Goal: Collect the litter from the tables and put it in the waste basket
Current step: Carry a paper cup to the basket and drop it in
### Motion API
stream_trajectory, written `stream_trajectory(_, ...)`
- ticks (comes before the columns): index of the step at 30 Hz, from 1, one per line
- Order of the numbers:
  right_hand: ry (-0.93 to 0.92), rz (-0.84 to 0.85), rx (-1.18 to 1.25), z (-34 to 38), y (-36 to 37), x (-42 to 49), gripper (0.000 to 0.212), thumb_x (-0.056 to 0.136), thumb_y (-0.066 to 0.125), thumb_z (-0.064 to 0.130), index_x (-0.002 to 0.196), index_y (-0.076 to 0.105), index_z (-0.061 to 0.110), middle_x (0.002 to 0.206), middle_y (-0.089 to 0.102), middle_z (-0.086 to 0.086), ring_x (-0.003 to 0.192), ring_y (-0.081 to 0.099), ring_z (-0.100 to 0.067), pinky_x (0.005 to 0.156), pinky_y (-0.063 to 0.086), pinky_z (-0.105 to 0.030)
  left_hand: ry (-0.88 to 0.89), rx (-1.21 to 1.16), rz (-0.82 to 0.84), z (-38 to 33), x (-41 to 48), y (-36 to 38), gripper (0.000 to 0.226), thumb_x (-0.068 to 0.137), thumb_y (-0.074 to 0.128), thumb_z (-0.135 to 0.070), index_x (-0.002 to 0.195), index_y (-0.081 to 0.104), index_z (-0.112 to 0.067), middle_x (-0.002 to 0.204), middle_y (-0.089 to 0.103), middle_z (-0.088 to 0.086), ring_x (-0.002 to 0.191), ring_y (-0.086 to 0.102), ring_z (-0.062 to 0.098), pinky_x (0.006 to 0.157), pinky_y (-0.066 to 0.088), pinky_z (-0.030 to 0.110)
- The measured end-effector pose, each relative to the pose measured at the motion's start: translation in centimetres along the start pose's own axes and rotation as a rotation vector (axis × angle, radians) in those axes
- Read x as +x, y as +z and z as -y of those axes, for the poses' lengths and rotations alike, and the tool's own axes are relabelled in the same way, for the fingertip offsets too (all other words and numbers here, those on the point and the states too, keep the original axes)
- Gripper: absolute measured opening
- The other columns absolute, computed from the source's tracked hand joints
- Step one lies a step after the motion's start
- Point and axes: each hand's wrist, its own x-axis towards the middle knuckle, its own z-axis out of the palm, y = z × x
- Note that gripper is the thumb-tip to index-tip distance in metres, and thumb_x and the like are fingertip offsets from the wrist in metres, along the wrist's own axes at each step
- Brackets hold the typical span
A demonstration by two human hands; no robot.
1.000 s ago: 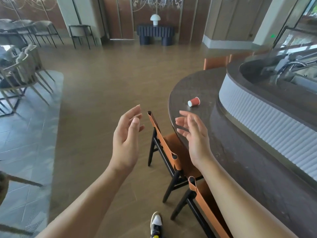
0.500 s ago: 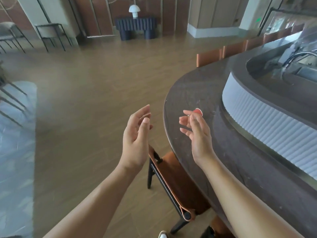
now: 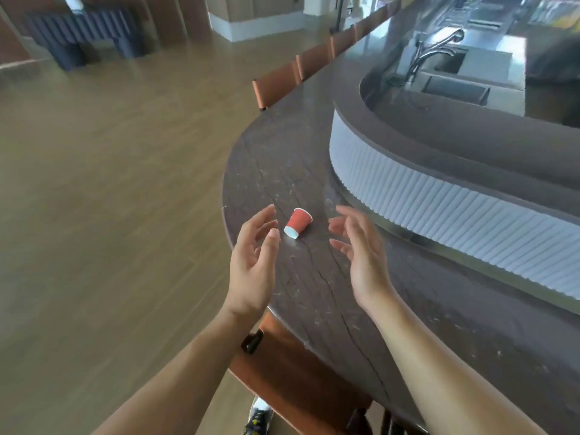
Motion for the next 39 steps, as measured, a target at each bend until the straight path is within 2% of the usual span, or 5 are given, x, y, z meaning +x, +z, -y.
stream_trajectory(10,0.155,-0.352,-0.047,-7.4,1.1,6.9,0.036,0.099,0.051,0.05,0.128,0.064,0.034,0.119,0.069,0.004,0.115,0.066,-0.009,0.107,0.054,-0.049,-0.143,0.065,0.239,11.4,12.7,2.4,0.047,0.105,0.066,-0.022,0.146,0.051,-0.038,0.149,0.055,-0.006,0.13,0.057,-0.002,0.093,0.048,0.008)
stream_trajectory(19,0.278,-0.454,-0.074,-16.1,1.5,9.9,0.049,0.097,0.049,0.052,0.138,0.061,0.026,0.121,0.068,0.007,0.116,0.066,-0.004,0.107,0.054,-0.044,-0.217,0.368,0.287,24.6,18.0,6.1,0.07,0.097,0.074,-0.022,0.156,0.04,-0.039,0.154,0.032,-0.009,0.121,0.044,-0.004,0.084,0.04,-0.001)
stream_trajectory(26,0.338,-0.504,-0.071,-19.9,-0.2,8.1,0.051,0.093,0.053,0.055,0.135,0.063,0.028,0.116,0.07,0.013,0.116,0.066,-0.003,0.107,0.054,-0.043,-0.287,0.654,0.258,32.4,20.4,8.3,0.091,0.091,0.08,-0.024,0.163,0.027,-0.033,0.165,0.027,0.007,0.149,0.027,0.029,0.119,0.038,0.05)
stream_trajectory(35,0.343,-0.636,-0.073,-19.7,-3.0,6.2,0.073,0.078,0.055,0.067,0.133,0.065,0.019,0.114,0.07,0.019,0.115,0.067,-0.006,0.107,0.055,-0.044,-0.41,0.629,0.286,33.6,20.8,10.6,0.092,0.094,0.076,-0.025,0.166,0.019,-0.03,0.156,0.041,0.009,0.142,0.044,0.034,0.115,0.043,0.05)
stream_trajectory(39,0.319,-0.709,-0.047,-17.8,-4.1,5.0,0.054,0.087,0.058,0.054,0.129,0.067,0.021,0.118,0.07,0.011,0.115,0.066,-0.006,0.107,0.055,-0.043,-0.392,0.541,0.376,29.8,18.3,12.3,0.095,0.093,0.077,-0.031,0.166,0.017,-0.031,0.157,0.04,0.003,0.132,0.054,0.027,0.107,0.052,0.046)
